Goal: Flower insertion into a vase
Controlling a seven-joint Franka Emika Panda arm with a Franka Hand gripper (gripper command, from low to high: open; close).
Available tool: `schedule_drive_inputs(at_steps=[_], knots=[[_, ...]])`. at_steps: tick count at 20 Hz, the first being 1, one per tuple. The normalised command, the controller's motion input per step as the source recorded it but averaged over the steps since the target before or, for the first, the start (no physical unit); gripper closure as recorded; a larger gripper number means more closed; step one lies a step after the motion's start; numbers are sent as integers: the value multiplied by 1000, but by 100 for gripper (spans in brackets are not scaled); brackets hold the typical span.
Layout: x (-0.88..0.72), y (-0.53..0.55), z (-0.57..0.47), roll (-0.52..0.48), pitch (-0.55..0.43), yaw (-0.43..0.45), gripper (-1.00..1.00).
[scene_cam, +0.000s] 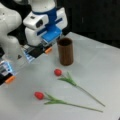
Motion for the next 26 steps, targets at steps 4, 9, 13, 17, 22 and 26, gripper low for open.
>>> schedule_drive_inputs(at_steps=[4,9,13,17,22,26], knots=[[65,59,-98,-32,39,54,-100],[142,104,-214,-24,-29,105,-100],[231,158,-253,4,-52,86,-100],[222,175,-258,-16,-20,28,-100],[183,130,-244,-2,22,7,-100],[148,80,-198,27,-9,-15,-100]])
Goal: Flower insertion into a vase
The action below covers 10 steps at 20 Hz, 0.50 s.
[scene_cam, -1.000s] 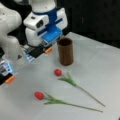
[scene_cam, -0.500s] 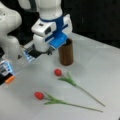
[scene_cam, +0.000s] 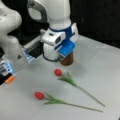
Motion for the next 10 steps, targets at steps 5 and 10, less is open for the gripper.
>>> schedule_drive_inputs(at_steps=[5,10], knots=[[139,73,-254,21,-54,-38,-100],[46,68,-90,1,-38,-44,-100]])
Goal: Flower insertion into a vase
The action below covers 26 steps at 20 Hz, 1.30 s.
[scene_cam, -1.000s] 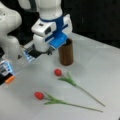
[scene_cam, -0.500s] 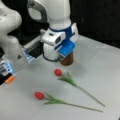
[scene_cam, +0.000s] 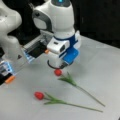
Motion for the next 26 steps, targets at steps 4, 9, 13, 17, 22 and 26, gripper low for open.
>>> schedule_drive_inputs(at_steps=[4,9,13,17,22,26], knots=[[36,66,-73,-43,-10,-54,-100],[83,47,-209,-67,19,-49,-100],[119,46,-224,-66,-23,-39,-100],[134,37,-217,-84,-81,-34,-100],[92,7,-152,-103,-89,-3,-100],[57,-17,-97,-119,-81,30,-100]])
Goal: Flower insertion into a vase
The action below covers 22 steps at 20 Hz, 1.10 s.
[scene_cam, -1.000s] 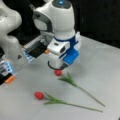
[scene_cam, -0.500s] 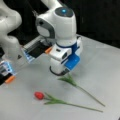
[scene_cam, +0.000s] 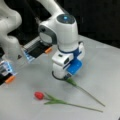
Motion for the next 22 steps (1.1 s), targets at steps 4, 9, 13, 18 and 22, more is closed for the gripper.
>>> schedule_drive_inputs(at_steps=[4,9,13,18,22], knots=[[51,0,-90,-113,-63,32,-100],[56,10,-106,-86,-38,21,-100],[91,15,-161,-66,-19,12,-100],[140,13,-213,-78,-32,12,-100],[146,4,-147,-107,-29,23,-100]])
